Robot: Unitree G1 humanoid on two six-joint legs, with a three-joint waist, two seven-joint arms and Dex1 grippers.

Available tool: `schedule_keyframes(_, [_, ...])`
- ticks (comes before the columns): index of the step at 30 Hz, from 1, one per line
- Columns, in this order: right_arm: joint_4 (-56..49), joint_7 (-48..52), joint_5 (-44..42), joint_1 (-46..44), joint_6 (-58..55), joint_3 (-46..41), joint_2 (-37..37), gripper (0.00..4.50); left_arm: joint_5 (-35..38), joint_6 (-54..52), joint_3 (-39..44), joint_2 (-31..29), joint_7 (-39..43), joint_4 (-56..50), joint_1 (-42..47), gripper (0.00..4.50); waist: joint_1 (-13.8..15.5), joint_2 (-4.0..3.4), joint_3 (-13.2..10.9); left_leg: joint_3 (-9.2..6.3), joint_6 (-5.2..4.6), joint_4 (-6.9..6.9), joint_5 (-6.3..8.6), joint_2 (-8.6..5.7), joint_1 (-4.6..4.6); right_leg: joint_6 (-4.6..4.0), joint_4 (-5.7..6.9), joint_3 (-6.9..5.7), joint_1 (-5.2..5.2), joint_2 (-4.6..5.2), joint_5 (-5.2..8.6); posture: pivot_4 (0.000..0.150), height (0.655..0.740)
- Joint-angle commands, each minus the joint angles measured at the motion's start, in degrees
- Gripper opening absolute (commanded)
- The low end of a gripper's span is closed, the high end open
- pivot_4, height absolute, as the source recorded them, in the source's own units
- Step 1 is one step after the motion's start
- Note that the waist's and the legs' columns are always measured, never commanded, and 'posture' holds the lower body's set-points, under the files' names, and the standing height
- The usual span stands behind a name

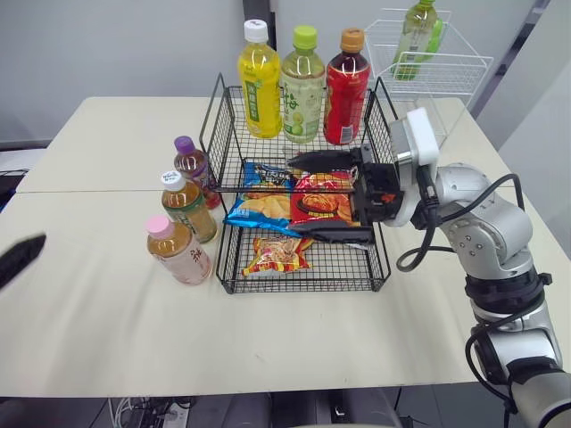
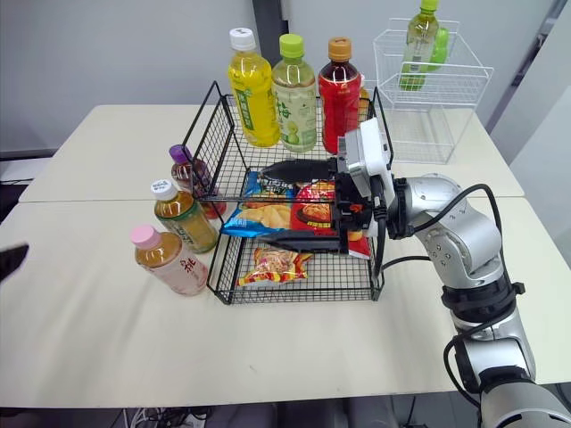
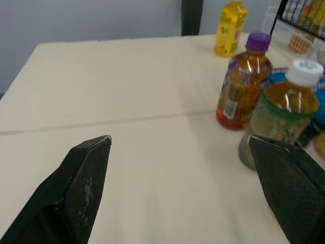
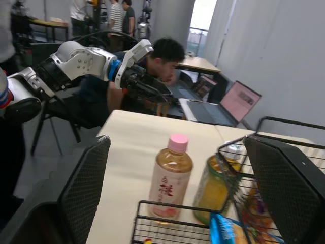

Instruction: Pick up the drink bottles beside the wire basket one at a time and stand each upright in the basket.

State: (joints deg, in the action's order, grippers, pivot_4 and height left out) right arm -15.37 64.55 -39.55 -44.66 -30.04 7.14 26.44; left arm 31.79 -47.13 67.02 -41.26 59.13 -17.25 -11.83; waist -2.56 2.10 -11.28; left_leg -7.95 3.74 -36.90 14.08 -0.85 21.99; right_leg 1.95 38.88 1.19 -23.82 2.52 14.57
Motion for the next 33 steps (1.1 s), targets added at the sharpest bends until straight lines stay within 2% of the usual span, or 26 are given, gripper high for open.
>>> schedule_keyframes(1, [-1.1, 2.2, -1.4, -1.7, -0.8, -0.2, 0.7, 4.5, 6.7, -1.3, 6.1, 3.2, -1.5, -8.8, -5.6, 4.48, 0.4, 0.0, 0.0, 0.04, 0.0, 0.0, 0.01, 0.05, -0.15, -0.01, -0.05, -0.01, 0.16, -0.04, 0.01, 0.15, 0.74])
schedule_keyframes(4, [-0.4, 2.8, -0.8, -2.0, -0.4, -0.2, 0.6, 4.5, 10.7, -1.6, 8.5, 6.6, -2.4, -12.8, -11.9, 4.48, 0.6, -0.02, 0.0, 0.15, 0.01, 0.01, 0.01, 0.17, -0.42, 0.01, -0.17, 0.02, 0.44, -0.18, 0.04, 0.15, 0.74])
schedule_keyframes(9, [0.5, 2.9, 0.2, -2.1, 0.4, -0.1, 0.1, 4.5, 17.3, -1.0, 8.8, 8.8, -5.2, -17.0, -17.4, 4.48, 0.7, -0.02, 0.0, 0.18, 0.02, 0.04, 0.02, 0.38, -0.6, -0.08, -0.18, -0.02, 0.58, -0.39, 0.21, 0.15, 0.74])
schedule_keyframes(12, [0.7, 2.6, 0.7, -2.3, 0.8, 0.0, -0.3, 4.5, 19.9, -0.1, 6.5, 8.5, -7.8, -18.6, -18.0, 4.48, 0.8, -0.04, 0.0, 0.19, 0.02, 0.04, 0.02, 0.39, -0.63, -0.28, -0.14, -0.02, 0.58, -0.44, 0.32, 0.15, 0.74])
schedule_keyframes(17, [1.0, 1.1, 1.1, -2.9, 0.7, 0.0, -1.3, 4.5, 22.1, 1.0, -2.3, 6.3, -14.8, -21.8, -12.6, 4.48, 0.8, -0.08, 0.0, 0.23, 0.03, 0.08, 0.03, 0.36, -0.66, -0.26, -0.13, 0.0, 0.58, -0.53, 0.26, 0.15, 0.74])
schedule_keyframes(22, [-0.3, 0.0, 1.3, -2.4, 0.1, -0.4, -0.9, 4.5, 20.5, 3.1, -12.7, 4.8, -19.2, -24.3, -8.0, 4.48, 0.7, -0.09, 0.0, 0.29, 0.11, 0.09, 0.08, 0.35, -0.66, -0.18, -0.17, 0.06, 0.57, -0.73, 0.1, 0.15, 0.74])
schedule_keyframes(25, [-0.7, -0.7, 1.5, -2.3, -0.1, -0.5, -0.5, 4.5, 16.5, 5.7, -19.6, 3.2, -21.6, -22.7, -3.3, 4.48, 0.7, -0.14, -0.1, 0.29, 0.2, 0.11, 0.14, 0.42, -0.69, -0.26, -0.18, 0.1, 0.55, -0.87, 0.09, 0.15, 0.74])
schedule_keyframes(33, [-2.8, -3.1, 1.2, -1.5, -0.9, -0.9, 0.3, 4.5, 9.5, 10.9, -30.7, 2.5, -24.3, -19.9, 2.6, 4.48, 0.7, -0.19, -0.1, 0.34, 0.2, 0.24, 0.15, 0.59, -0.8, -0.32, -0.19, 0.25, 0.54, -1.17, 0.11, 0.15, 0.74])
